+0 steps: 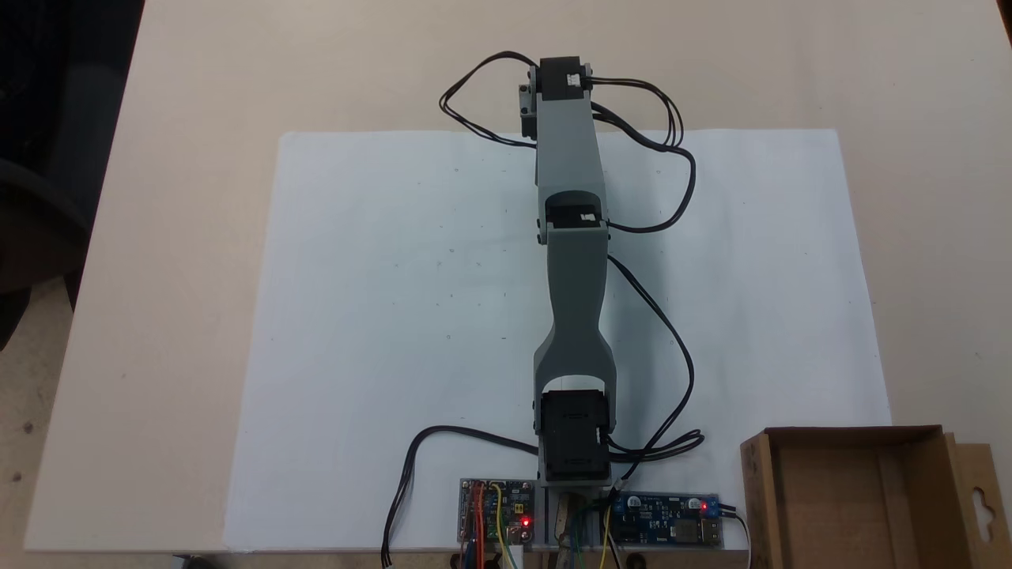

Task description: Grasp a green dice and put it in the bin.

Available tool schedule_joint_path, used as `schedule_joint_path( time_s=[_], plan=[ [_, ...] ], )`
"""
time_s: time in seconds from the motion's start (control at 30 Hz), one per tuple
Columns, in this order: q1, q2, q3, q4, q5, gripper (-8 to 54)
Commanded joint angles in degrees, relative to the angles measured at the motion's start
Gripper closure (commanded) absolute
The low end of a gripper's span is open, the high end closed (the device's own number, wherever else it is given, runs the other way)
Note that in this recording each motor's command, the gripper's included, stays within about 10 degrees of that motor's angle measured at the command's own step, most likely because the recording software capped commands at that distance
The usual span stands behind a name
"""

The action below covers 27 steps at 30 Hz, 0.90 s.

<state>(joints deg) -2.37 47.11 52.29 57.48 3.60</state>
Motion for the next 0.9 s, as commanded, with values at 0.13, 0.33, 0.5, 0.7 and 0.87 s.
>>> schedule_joint_path(
  time_s=[0.13,0.33,0.5,0.7,0.87],
  plan=[
    [-0.4,0.5,-2.9,3.3,2.4,18.5],
    [-0.4,0.2,-2.9,2.1,2.4,18.4],
    [0.0,-0.2,-2.9,1.1,2.4,18.4],
    [0.4,-0.5,-2.9,0.1,2.4,18.4],
    [0.8,-0.8,-2.9,-1.0,1.9,18.4]
  ],
)
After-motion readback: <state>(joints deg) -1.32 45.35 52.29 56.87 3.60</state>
